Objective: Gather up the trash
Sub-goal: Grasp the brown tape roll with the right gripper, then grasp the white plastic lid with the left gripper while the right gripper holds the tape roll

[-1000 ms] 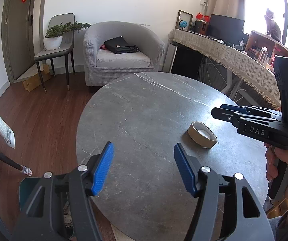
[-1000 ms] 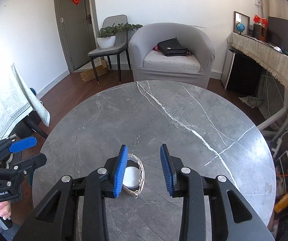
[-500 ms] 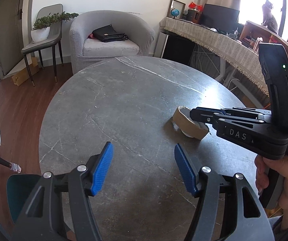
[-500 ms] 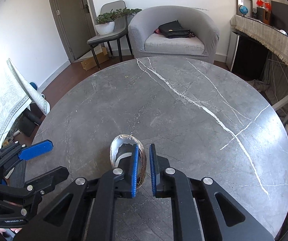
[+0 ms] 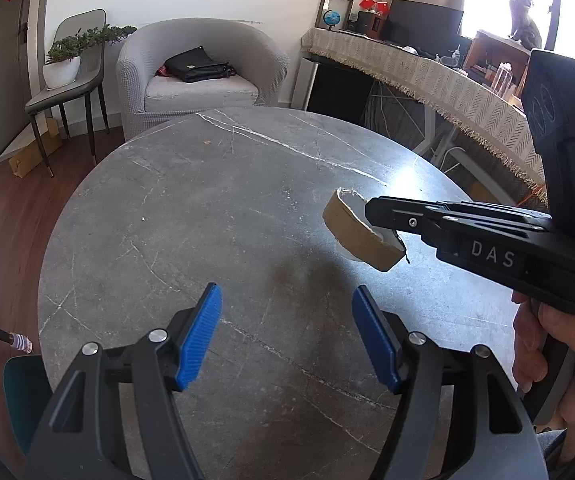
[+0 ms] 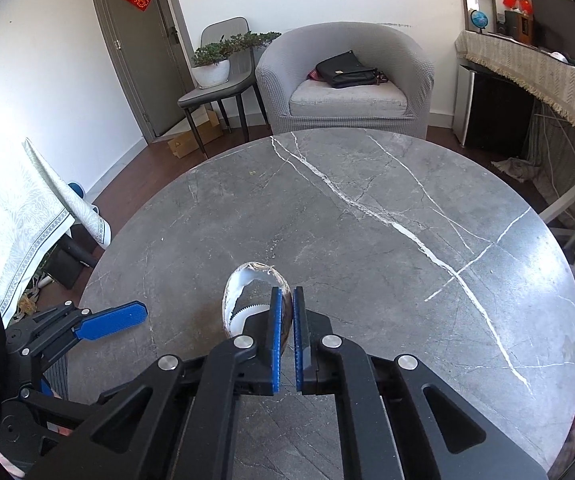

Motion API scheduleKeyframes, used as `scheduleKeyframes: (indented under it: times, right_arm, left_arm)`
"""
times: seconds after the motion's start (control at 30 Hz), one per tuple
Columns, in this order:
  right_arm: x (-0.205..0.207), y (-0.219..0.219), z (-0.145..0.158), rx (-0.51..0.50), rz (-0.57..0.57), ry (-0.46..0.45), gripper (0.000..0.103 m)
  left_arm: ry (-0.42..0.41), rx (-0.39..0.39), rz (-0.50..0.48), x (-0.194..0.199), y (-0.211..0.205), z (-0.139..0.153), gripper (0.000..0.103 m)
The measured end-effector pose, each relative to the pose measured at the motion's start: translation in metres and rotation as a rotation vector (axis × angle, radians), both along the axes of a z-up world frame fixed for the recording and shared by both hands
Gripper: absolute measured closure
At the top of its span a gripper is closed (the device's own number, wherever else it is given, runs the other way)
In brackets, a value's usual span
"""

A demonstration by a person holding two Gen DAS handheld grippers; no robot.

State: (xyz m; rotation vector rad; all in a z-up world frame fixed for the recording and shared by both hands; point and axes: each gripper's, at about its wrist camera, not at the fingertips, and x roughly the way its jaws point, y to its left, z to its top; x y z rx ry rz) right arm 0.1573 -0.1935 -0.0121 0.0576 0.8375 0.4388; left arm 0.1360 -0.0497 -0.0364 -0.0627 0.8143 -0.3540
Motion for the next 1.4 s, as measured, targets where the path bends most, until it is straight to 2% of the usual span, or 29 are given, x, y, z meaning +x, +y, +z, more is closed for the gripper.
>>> scheduleKeyframes:
  times: [0.2,0.3,0.33,0.4,0.43,0.5,0.53,0.6,0.67,0.83,0.9,1.07,1.27,1.4]
  right_arm:
    - [-0.001,-0.015,0.003,0.078,0.007,0.020,0.099]
    - [-0.003,-0.021,0.006,0.067,0.006,0.008,0.099]
    - [-0.004,-0.020,0.008,0.036,0.000,-0.001,0.099]
    - [-0.006,-0.024,0.007,0.083,0.018,0.010,0.099]
    - [-0.007,-0.024,0.007,0.046,0.012,0.002,0.099]
    - [-0.008,-0.029,0.007,0.080,0.026,0.013,0.099]
    - [-0.010,-0.027,0.007,0.019,0.013,0.002,0.099]
    - [-0.010,-0.036,0.006,0.121,0.044,0.026,0.099]
    - [-0.012,-0.036,0.007,0.044,0.030,0.009,0.099]
    - [-0.014,-0.049,0.010,0.110,0.022,0.005,0.099]
    - [-0.016,-0.053,0.011,0.076,0.001,-0.008,0.099]
    - [-0.015,-0.067,0.008,0.108,-0.030,0.000,0.099]
    - [-0.018,-0.067,0.008,0.088,-0.022,-0.005,0.099]
    - [-0.020,-0.070,0.008,0.099,-0.018,-0.002,0.099]
  left_arm:
    - [0.006,-0.002,-0.021,0.005,-0.013,-0.003,0.031]
    - [-0.001,0.022,-0.025,0.004,-0.018,-0.003,0.030]
    - [-0.003,0.026,-0.028,0.005,-0.019,-0.002,0.030]
    - [-0.005,0.030,-0.035,0.005,-0.021,-0.002,0.030]
    - [-0.006,0.031,-0.038,0.006,-0.023,-0.003,0.030]
    - [-0.005,0.031,-0.041,0.006,-0.025,-0.003,0.030]
    - [-0.005,0.031,-0.042,0.007,-0.026,-0.003,0.030]
    - [-0.003,0.030,-0.047,0.008,-0.028,-0.004,0.030]
    - [-0.002,0.028,-0.053,0.009,-0.031,-0.004,0.030]
    - [-0.012,0.037,-0.070,0.008,-0.041,-0.003,0.028]
    - [-0.012,0.048,-0.071,0.010,-0.045,-0.003,0.028]
    - [-0.010,0.089,-0.028,0.021,-0.044,0.000,0.028]
    - [0.017,0.128,0.057,0.034,-0.029,0.004,0.026]
    - [0.017,0.158,0.066,0.047,-0.022,0.003,0.026]
